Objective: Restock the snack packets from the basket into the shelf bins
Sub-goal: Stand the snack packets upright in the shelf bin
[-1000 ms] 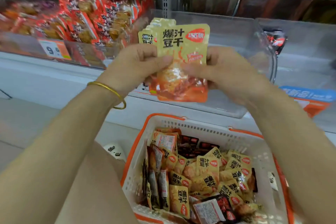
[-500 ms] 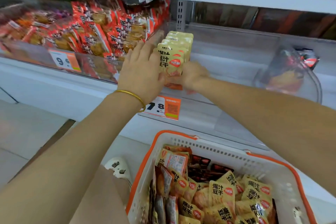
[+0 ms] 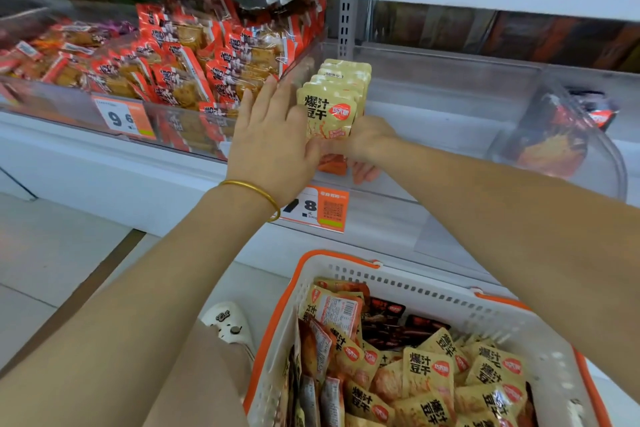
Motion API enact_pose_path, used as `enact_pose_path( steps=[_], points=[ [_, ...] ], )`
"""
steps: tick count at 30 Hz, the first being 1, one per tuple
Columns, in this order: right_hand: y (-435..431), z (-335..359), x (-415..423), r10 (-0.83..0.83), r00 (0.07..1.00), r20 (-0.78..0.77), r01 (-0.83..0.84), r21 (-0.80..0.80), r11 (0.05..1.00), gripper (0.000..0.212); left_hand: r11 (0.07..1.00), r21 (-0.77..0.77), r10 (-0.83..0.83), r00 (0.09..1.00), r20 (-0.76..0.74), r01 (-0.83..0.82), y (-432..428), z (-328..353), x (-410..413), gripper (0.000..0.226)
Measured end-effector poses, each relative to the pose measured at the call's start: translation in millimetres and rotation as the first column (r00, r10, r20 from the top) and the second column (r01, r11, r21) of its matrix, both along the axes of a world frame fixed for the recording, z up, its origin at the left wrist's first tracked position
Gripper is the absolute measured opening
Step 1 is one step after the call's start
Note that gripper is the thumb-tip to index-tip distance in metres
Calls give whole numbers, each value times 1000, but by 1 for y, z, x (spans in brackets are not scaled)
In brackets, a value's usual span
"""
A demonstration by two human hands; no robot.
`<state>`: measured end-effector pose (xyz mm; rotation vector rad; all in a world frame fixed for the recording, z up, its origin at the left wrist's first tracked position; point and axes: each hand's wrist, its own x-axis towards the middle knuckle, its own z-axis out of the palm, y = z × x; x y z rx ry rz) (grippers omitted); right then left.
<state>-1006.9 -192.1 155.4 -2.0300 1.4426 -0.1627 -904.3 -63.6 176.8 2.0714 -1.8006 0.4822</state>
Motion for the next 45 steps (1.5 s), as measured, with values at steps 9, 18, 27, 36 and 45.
enact_pose_path(
  steps=[9, 18, 27, 36, 45],
  points=[
    [29, 44, -34, 28, 996, 86, -21, -76, 997, 53, 965, -211, -176, 981, -77, 156, 30, -1, -23, 38],
    [165, -10, -147, 218, 975, 53, -224, 277, 934, 40, 923, 120, -352, 928, -120, 365, 103, -95, -97, 31],
    [154, -235, -178, 262, 760, -595, -206, 163, 965, 34, 769, 582, -194, 964, -181, 264, 78, -157, -99, 29],
    [143, -188, -178, 439, 835, -332, -439, 79, 895, 23, 712, 575, -82, 861, -502, 403, 74, -162, -106, 34],
    [158, -68, -163, 386, 914, 129, -352, -224, 909, 16, 723, 443, 118, 537, -835, 529, 92, -117, -104, 13]
  ],
)
